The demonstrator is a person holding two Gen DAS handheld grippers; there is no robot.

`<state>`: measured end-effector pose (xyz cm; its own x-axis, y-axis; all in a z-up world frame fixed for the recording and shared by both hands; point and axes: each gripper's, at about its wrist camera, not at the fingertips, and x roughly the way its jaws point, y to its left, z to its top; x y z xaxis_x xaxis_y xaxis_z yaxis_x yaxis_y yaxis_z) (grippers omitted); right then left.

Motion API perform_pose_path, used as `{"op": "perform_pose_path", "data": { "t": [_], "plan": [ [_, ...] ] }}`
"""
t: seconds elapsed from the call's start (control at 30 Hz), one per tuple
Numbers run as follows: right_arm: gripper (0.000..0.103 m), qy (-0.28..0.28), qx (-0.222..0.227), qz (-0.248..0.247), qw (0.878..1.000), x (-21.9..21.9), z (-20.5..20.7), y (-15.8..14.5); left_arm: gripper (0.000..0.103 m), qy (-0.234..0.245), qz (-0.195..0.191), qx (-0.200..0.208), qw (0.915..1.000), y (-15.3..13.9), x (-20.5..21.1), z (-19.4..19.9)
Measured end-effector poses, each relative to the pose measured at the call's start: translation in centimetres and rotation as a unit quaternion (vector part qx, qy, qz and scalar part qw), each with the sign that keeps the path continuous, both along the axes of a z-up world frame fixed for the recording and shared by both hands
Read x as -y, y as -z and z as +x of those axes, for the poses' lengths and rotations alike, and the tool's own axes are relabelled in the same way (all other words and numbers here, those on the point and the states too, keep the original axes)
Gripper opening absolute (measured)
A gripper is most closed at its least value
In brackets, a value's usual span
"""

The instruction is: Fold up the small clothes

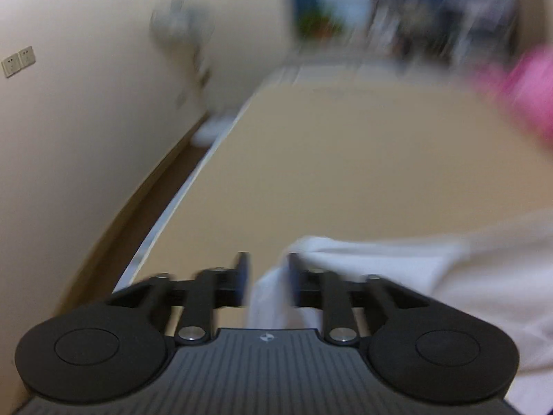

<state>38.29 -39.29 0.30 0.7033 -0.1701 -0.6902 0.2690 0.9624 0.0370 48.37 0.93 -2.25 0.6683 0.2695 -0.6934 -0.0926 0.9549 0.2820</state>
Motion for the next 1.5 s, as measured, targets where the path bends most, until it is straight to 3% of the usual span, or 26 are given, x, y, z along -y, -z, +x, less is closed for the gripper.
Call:
{"op": "perform_pose_path", "data": {
  "t": [0.03,0.1,0.13,0.17,0.23,0.37,0.43,0.6,0.77,0.9,1.1,1.27,1.33,1.4,1.47,1.5],
  "plan": [
    [0.022,0.021,-0.024,0.003,0.999,0.2,1.8,1.8,0.038,-0.011,0.027,-0.033,0.999,2.0,1.0,1.3],
    [0.024,0.023,-0.029,0.055,0.998,0.5,2.2,4.2,0.043,0.013,0.014,-0.031,0.9993,3.9,1.8,1.0],
    [0.032,0.012,-0.025,0.078,0.997,0.6,1.6,4.9,0.058,0.028,0.006,-0.027,0.9992,4.4,1.7,0.4],
    [0.041,-0.006,-0.023,0.091,0.996,0.8,0.4,5.6,0.065,0.038,0.003,-0.025,0.999,4.7,1.6,-0.3],
    [0.047,-0.022,-0.025,0.085,0.996,0.9,-2.2,6.9,0.076,0.049,0.002,-0.018,0.9987,5.5,0.7,-2.6],
    [0.048,-0.014,-0.061,0.069,0.996,2.5,-8.2,10.3,0.078,0.067,-0.022,-0.035,0.9969,6.6,-1.0,-9.1],
    [0.049,-0.003,-0.079,0.071,0.994,2.5,-11.8,11.9,0.085,0.069,-0.034,-0.046,0.996,6.9,-2.0,-12.9],
    [0.053,0.013,-0.123,0.062,0.99,0.5,-20.3,15.8,0.085,0.051,-0.03,-0.068,0.9959,8.0,-2.9,-21.4],
    [0.067,0.028,-0.121,0.081,0.989,-0.1,-23.3,17.5,0.086,0.054,-0.019,-0.059,0.9966,7.0,-1.6,-28.7],
    [0.07,0.027,-0.126,0.1,0.987,0.0,-23.6,19.5,0.089,0.061,-0.025,-0.058,0.9961,5.9,0.3,-33.1],
    [0.072,0.001,-0.146,0.106,0.984,-1.0,-23.0,22.0,0.09,0.092,0.016,-0.05,0.9943,4.5,3.6,-34.8],
    [0.075,-0.015,-0.143,0.105,0.984,-1.8,-22.8,22.3,0.09,0.111,0.042,-0.034,0.9923,3.5,6.0,-35.5],
    [0.07,-0.023,-0.146,0.124,0.981,-1.8,-23.3,22.4,0.091,0.118,0.056,-0.03,0.991,3.5,6.7,-35.9],
    [0.054,-0.039,-0.146,0.113,0.982,-2.3,-23.8,22.3,0.091,0.123,0.064,-0.03,0.9899,3.6,7.4,-35.9],
    [0.004,-0.051,-0.138,0.101,0.984,-2.8,-24.1,21.9,0.091,0.125,0.066,-0.033,0.9894,3.7,7.9,-35.9],
    [0.005,-0.055,-0.128,0.106,0.985,-2.7,-24.1,21.6,0.091,0.125,0.067,-0.035,0.9893,3.7,8.0,-35.8]
  ]
}}
